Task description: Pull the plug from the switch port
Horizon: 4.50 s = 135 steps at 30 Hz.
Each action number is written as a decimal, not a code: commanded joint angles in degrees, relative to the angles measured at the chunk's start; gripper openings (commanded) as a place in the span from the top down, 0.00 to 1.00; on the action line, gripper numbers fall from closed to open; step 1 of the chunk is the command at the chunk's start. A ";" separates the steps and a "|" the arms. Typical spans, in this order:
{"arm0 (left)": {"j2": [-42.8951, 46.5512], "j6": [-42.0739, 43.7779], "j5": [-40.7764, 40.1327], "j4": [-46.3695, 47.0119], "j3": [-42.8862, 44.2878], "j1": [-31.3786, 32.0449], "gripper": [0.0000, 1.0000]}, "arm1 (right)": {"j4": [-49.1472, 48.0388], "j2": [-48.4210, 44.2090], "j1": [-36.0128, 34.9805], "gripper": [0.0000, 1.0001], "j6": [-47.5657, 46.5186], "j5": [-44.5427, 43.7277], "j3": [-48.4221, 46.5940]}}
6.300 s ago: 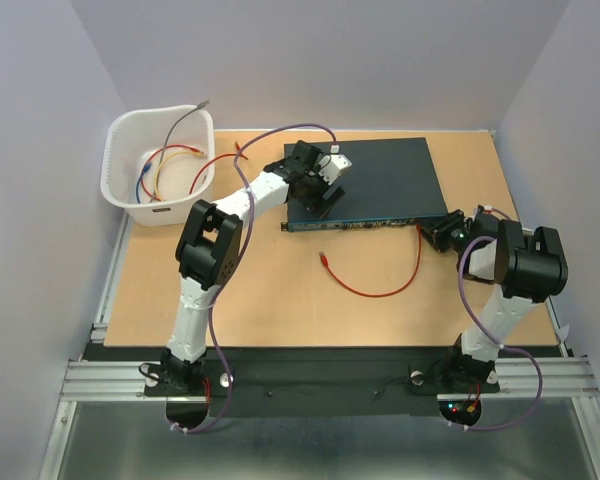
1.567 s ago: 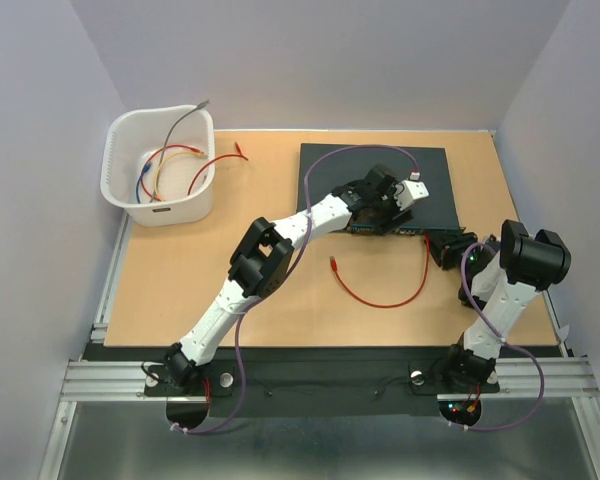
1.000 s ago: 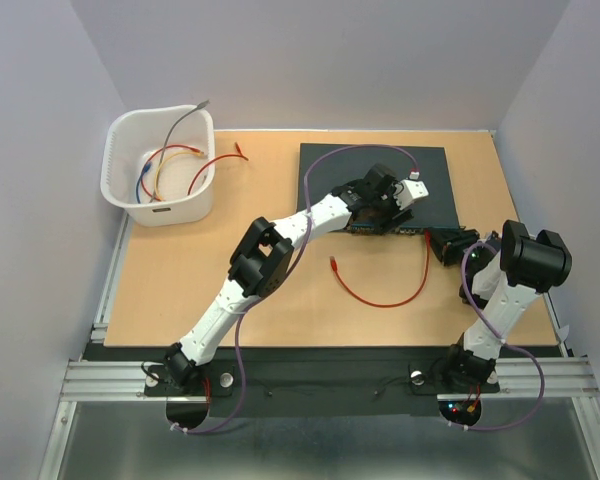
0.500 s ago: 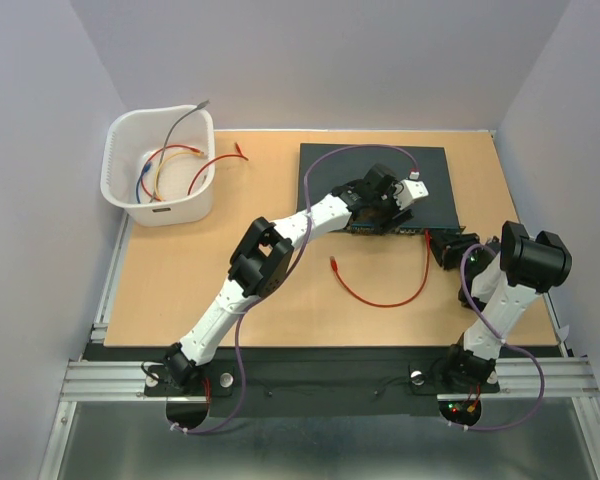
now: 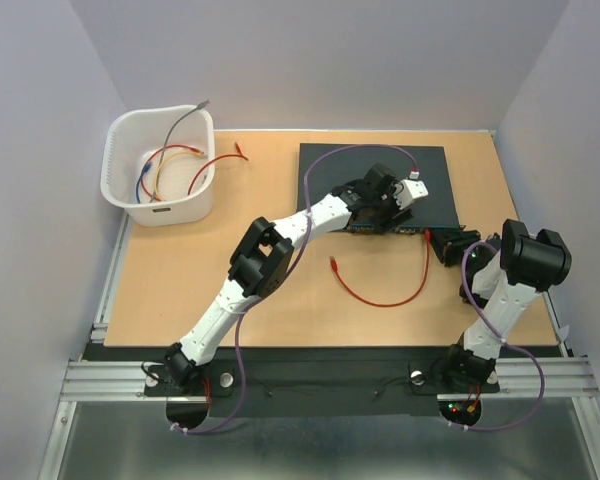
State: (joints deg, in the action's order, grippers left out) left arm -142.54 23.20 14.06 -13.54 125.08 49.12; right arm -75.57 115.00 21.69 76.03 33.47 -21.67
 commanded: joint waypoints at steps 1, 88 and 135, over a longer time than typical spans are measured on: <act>-2.04 -0.35 -2.90 0.18 2.54 -1.84 0.24 | -15.66 1.01 -2.09 0.62 0.70 -0.78 -2.76; 18.25 4.04 23.19 -24.42 8.17 -0.43 0.01 | 41.99 -62.94 -10.70 0.99 -18.82 -23.27 -0.64; 33.28 -4.16 -8.07 -12.04 2.89 -2.88 1.00 | 28.10 -48.12 -41.47 0.60 -15.27 -42.62 -28.59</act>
State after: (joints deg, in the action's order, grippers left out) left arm -115.59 13.76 14.06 -28.18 128.68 49.34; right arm -46.83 69.10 -19.22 65.98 -8.93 -49.41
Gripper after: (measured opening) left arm 0.125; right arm 0.175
